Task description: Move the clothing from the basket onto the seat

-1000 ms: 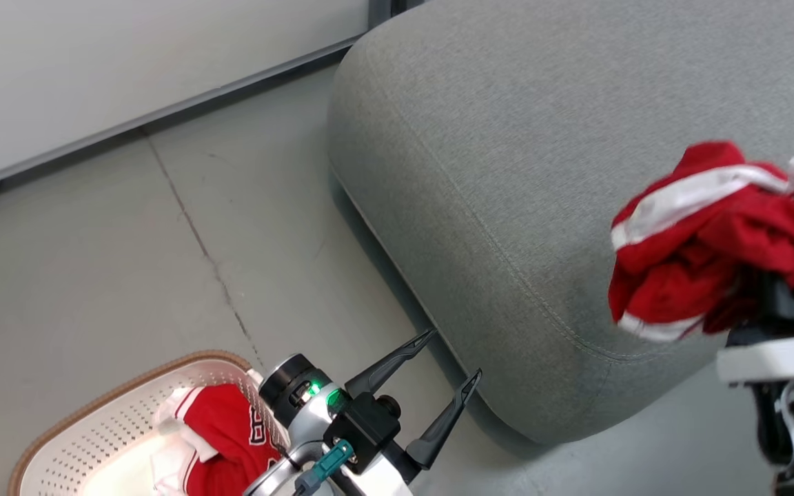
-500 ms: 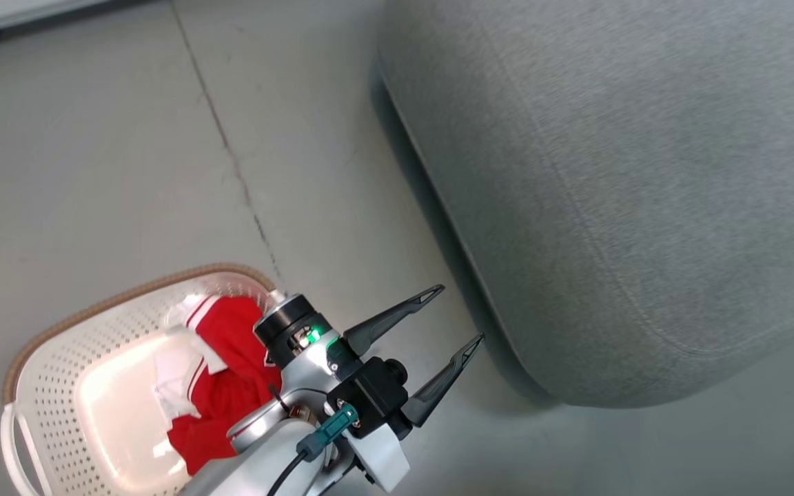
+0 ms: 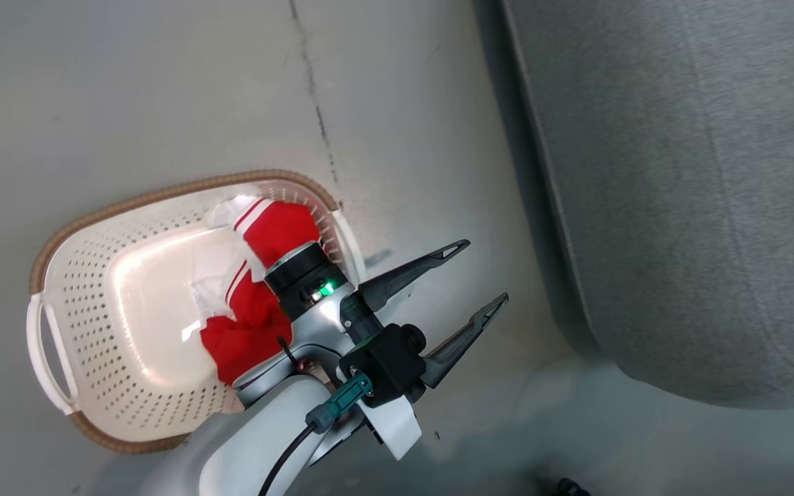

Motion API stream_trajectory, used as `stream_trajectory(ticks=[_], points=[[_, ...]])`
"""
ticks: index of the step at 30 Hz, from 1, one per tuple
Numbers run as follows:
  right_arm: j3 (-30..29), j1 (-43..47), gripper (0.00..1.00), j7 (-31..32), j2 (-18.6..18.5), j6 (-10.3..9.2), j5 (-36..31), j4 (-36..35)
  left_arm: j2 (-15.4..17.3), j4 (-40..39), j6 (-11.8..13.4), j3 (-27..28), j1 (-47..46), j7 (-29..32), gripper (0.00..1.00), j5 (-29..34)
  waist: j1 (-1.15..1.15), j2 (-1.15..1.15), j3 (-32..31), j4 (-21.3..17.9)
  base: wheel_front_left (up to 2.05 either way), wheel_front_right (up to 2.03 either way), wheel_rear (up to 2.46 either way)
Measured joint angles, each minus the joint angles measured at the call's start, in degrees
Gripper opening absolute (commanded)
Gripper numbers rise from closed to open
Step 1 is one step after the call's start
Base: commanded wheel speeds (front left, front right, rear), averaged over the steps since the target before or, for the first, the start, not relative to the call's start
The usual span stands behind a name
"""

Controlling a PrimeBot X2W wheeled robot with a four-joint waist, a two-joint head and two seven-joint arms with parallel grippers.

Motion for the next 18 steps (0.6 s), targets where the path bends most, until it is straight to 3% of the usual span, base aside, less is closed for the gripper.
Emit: stream_trajectory(ticks=[9, 17, 18], points=[[2.0, -5.1, 0.0, 0.0, -0.7, 0.01, 1.1, 12.5, 1.1, 0.0, 0.0, -1.0, -1.6, 0.0, 1.0, 0.9, 0.0, 0.0, 5.6, 2.9, 0.0, 0.0, 0.0], [5.6, -6.3, 0.0, 0.0, -0.6, 0.01, 0.4, 19.1, 0.9, 0.1, 0.0, -0.6, -2.3, 0.0, 1.0, 0.9, 0.0, 0.0, 7.9, 3.7, 0.0, 0.0, 0.0], [5.4, -6.3, 0.9, 0.0, -0.6, 0.01, 0.4, 19.6, 0.9, 0.1, 0.0, -0.6, -2.3, 0.0, 1.0, 0.9, 0.0, 0.0, 7.9, 3.7, 0.0, 0.0, 0.0]])
